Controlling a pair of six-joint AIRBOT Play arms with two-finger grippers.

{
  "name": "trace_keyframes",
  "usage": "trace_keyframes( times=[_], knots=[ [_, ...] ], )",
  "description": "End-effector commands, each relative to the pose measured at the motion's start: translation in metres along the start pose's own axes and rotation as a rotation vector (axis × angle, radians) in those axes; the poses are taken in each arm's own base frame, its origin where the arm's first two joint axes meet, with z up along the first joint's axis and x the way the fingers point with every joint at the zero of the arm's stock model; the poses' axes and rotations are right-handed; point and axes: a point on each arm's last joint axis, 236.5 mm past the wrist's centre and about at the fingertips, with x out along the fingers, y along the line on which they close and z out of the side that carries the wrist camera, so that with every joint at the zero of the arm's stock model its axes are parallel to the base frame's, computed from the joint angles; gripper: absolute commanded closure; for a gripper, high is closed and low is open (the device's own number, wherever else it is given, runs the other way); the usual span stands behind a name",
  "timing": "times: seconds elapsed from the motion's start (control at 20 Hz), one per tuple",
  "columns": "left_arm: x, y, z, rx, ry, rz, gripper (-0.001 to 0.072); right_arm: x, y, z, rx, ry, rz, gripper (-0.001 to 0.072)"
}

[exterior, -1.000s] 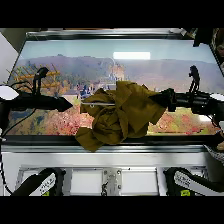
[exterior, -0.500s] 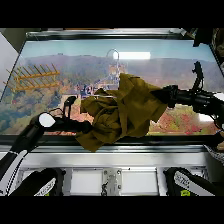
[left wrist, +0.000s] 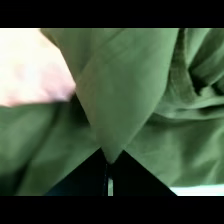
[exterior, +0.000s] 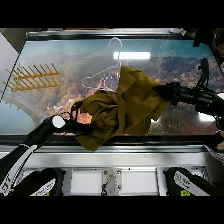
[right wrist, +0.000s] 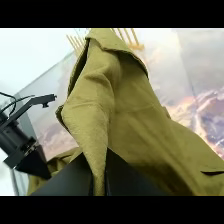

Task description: Fold the clothes and pants, and hang the long-sleeved shirts on hangers.

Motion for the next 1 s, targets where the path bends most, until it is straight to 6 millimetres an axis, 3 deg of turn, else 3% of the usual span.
trace_keyframes(
  times=[0.0,0.1,0.2,0.45,0.7,0.95],
  knots=[
    [-0.058,0.02,0.055,-0.075,-0.16,-0.004,0.0694,-0.004,0.036,0.015,-0.005,-0.02,0.072,0.0704],
    [-0.1,0.031,0.083,-0.09,-0.238,-0.003,0.0694,-0.008,0.061,0.015,-0.001,-0.001,0.132,0.0704],
    [-0.128,0.039,0.099,-0.093,-0.251,-0.002,0.0694,-0.011,0.076,0.009,-0.007,0.048,0.138,0.0704],
    [-0.162,0.048,0.13,-0.095,-0.217,-0.017,0.0694,-0.021,0.086,-0.024,-0.033,0.236,0.043,0.0704],
    [-0.197,0.029,0.164,-0.013,-0.258,-0.021,0.0694,-0.033,0.084,-0.054,-0.03,0.382,-0.017,0.0704],
    [-0.241,0.004,0.192,0.081,-0.327,-0.014,0.0694,-0.027,0.105,-0.091,0.034,0.462,0.091,0.0704]
  ],
)
